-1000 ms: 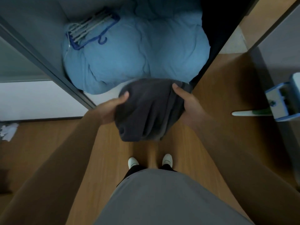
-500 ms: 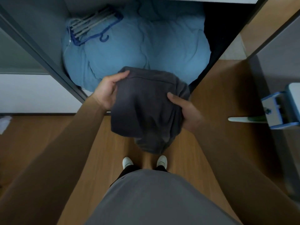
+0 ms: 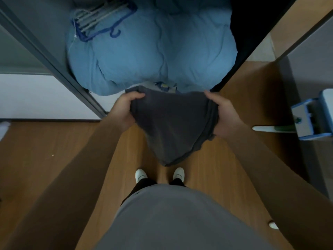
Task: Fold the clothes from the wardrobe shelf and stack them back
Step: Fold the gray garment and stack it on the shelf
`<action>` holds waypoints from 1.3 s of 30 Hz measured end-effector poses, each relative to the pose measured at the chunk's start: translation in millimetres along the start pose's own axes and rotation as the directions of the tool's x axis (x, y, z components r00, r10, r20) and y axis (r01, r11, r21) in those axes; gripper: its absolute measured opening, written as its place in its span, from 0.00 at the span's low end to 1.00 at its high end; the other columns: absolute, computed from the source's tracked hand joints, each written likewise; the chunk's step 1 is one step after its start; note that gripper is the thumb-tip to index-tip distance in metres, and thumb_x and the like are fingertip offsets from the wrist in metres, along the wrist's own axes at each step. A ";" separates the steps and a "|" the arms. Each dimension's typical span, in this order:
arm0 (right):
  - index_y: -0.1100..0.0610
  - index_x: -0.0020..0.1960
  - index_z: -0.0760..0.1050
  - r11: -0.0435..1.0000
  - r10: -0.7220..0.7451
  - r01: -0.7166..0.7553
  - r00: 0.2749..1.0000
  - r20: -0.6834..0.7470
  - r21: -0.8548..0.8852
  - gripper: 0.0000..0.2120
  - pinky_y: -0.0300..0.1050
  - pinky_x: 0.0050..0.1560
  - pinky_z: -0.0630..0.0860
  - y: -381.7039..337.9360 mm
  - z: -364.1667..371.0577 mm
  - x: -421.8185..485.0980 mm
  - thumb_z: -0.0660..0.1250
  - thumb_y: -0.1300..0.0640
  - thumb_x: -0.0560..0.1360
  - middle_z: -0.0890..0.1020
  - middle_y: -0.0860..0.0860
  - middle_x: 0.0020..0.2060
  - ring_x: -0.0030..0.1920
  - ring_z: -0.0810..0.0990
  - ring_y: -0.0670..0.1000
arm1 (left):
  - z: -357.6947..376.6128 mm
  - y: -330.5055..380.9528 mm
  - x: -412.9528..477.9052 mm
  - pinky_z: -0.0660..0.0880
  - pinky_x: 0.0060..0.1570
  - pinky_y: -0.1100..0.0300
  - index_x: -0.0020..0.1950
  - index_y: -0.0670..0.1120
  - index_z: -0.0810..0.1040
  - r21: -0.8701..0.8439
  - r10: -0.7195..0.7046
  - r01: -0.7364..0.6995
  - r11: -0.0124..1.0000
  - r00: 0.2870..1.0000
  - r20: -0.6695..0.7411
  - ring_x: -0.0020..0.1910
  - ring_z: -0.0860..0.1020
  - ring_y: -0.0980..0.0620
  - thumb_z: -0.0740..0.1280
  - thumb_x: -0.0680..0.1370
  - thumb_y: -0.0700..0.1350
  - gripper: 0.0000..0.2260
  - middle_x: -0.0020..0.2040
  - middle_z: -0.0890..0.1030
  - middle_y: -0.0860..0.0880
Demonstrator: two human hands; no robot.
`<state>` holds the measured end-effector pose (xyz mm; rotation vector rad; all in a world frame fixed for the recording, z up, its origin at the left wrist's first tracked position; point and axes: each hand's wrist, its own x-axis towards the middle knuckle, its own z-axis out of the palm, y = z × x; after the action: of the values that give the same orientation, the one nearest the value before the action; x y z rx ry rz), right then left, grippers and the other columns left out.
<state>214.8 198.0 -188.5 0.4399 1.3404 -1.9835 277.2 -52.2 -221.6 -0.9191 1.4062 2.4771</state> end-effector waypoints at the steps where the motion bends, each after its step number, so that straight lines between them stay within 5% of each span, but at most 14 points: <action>1: 0.60 0.68 0.75 0.999 -0.040 0.040 0.999 0.009 0.013 0.22 0.49 0.54 0.80 -5.0 -8.7 -0.7 0.68 0.51 0.77 0.82 0.57 0.62 0.61 0.82 0.57 | -3.6 3.5 -2.6 0.79 0.55 0.52 0.59 0.38 0.82 -0.066 -0.010 0.011 0.998 1.000 0.007 0.56 0.83 0.43 0.64 0.78 0.42 0.14 0.56 0.84 0.40; 3: 0.60 0.65 0.77 0.996 -0.085 0.085 0.995 0.043 0.003 0.21 0.49 0.53 0.81 -11.5 -21.1 -2.3 0.70 0.53 0.75 0.83 0.56 0.60 0.60 0.82 0.56 | -7.3 3.1 -7.4 0.81 0.54 0.53 0.54 0.40 0.85 -0.169 -0.009 0.017 0.986 0.999 0.048 0.57 0.83 0.44 0.66 0.75 0.46 0.14 0.57 0.84 0.41; 7: 0.60 0.66 0.75 0.990 -0.046 0.064 0.989 0.139 -0.125 0.23 0.50 0.60 0.79 1.9 -19.7 1.4 0.71 0.57 0.73 0.81 0.55 0.63 0.63 0.80 0.55 | 1.3 -4.1 -0.9 0.76 0.61 0.50 0.64 0.38 0.77 -0.238 -0.002 0.004 0.971 1.000 0.010 0.60 0.81 0.45 0.60 0.82 0.45 0.15 0.58 0.83 0.41; 10: 0.61 0.70 0.70 0.975 -0.056 0.087 0.986 0.157 -0.202 0.24 0.55 0.65 0.75 22.8 -11.0 4.8 0.68 0.63 0.75 0.80 0.55 0.65 0.65 0.78 0.57 | 1.4 6.3 11.1 0.80 0.48 0.54 0.60 0.39 0.80 -0.164 -0.004 -0.006 0.986 0.998 -0.061 0.51 0.85 0.47 0.60 0.83 0.46 0.14 0.53 0.86 0.42; 14: 0.61 0.71 0.71 0.994 -0.108 0.111 0.985 0.137 -0.018 0.21 0.59 0.67 0.73 33.0 4.3 10.2 0.64 0.66 0.77 0.79 0.56 0.65 0.65 0.78 0.58 | -20.0 17.6 11.6 0.80 0.54 0.54 0.62 0.43 0.81 -0.097 0.037 -0.031 0.995 0.998 0.060 0.62 0.80 0.47 0.60 0.83 0.52 0.18 0.62 0.82 0.44; 18: 0.60 0.70 0.73 0.979 -0.082 0.061 0.991 0.102 0.192 0.20 0.58 0.66 0.74 27.2 11.8 16.6 0.65 0.58 0.79 0.80 0.56 0.64 0.64 0.79 0.58 | -18.0 14.7 7.6 0.81 0.55 0.55 0.67 0.40 0.76 0.201 0.080 -0.085 0.976 0.996 0.034 0.60 0.81 0.49 0.64 0.82 0.43 0.14 0.63 0.81 0.43; 22: 0.58 0.64 0.78 0.991 0.001 0.003 0.999 -0.034 0.134 0.18 0.53 0.59 0.78 43.7 4.6 17.0 0.70 0.52 0.77 0.85 0.53 0.57 0.58 0.83 0.55 | -1.3 33.7 9.9 0.81 0.44 0.59 0.55 0.40 0.80 0.185 0.148 -0.132 0.974 0.986 -0.073 0.47 0.85 0.50 0.66 0.81 0.45 0.09 0.49 0.86 0.44; 26: 0.60 0.60 0.80 0.993 0.077 -0.068 0.993 -0.093 0.098 0.16 0.52 0.52 0.82 48.0 16.0 24.5 0.72 0.54 0.76 0.86 0.56 0.54 0.53 0.85 0.56 | -9.7 37.0 12.9 0.80 0.35 0.62 0.49 0.44 0.81 0.257 0.023 0.011 0.966 0.991 -0.130 0.38 0.85 0.54 0.66 0.81 0.48 0.08 0.41 0.87 0.49; 32: 0.63 0.62 0.78 0.982 0.116 -0.112 0.993 -0.018 0.153 0.13 0.57 0.64 0.76 45.3 54.2 35.7 0.66 0.58 0.80 0.83 0.59 0.58 0.58 0.82 0.59 | -42.4 45.2 19.8 0.72 0.47 0.55 0.47 0.48 0.81 0.331 0.051 0.041 0.943 0.963 -0.265 0.43 0.80 0.49 0.68 0.79 0.51 0.07 0.39 0.85 0.52; 39: 0.63 0.55 0.80 0.968 0.139 -0.134 0.990 -0.010 0.211 0.09 0.52 0.51 0.80 41.8 62.0 31.8 0.63 0.60 0.81 0.84 0.59 0.51 0.52 0.83 0.57 | -43.9 28.1 15.9 0.78 0.56 0.52 0.67 0.42 0.75 0.419 0.093 -0.024 0.908 0.985 -0.145 0.59 0.81 0.45 0.68 0.79 0.37 0.16 0.59 0.83 0.44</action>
<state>228.1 121.0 -210.9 0.6399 1.0873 -2.0168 272.1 -106.2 -226.7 -1.0057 1.9409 2.0442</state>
